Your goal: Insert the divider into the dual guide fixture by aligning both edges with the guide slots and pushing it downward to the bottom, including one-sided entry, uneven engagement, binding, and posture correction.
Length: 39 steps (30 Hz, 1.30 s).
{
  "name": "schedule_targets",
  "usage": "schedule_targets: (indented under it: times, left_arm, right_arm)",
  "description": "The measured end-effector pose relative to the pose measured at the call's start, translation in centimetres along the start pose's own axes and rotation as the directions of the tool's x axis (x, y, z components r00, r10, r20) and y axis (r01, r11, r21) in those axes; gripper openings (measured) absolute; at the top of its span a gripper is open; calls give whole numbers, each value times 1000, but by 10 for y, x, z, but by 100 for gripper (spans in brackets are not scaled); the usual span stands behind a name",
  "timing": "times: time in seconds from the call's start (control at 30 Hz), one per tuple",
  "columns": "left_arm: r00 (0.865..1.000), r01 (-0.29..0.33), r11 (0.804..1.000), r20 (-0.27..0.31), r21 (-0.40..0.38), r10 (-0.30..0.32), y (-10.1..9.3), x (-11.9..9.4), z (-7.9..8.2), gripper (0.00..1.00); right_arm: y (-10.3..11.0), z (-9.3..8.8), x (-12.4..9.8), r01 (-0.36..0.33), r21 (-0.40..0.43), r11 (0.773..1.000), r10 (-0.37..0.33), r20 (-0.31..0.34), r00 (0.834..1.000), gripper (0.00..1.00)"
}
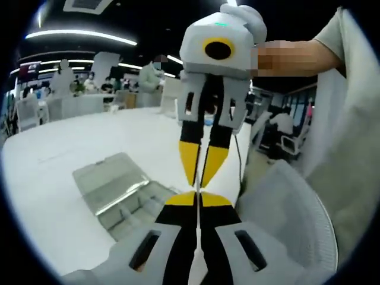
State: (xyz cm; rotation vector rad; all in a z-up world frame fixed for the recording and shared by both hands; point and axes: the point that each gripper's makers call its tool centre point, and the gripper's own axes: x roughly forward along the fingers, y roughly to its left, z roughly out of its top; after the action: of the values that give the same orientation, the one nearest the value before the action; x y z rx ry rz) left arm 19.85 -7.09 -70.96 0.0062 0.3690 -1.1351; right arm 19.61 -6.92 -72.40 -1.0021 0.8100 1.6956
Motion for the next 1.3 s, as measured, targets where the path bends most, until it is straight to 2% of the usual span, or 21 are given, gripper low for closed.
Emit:
schedule_targets:
  times: [0.33,0.7,1.13,1.23,1.3]
  left_arm:
    - [999,41,999,2,26,-41,-7,0,-6,0]
    - [998,56,998,14,-4,-56,-6,-2,-9,0]
    - [999,40,997,-10,-62,-41,-4,1,-17,2]
    - [999,4,997,-38,-72,-7,-1,1,-19,3]
    - [999,-3,998,-35,-61,1,0,-1,-19,6]
  right_arm:
    - [9,-2,5,-57,70,996,59,-29,998,0]
    - [11,2,5,-61,157,986,67,-32,997,0]
    - [13,2,9,-49,279,959,67,-57,996,0]
    - [11,2,8,-36,277,960,57,-69,996,0]
    - [7,1,7,-20,292,956,45,-78,996,0]
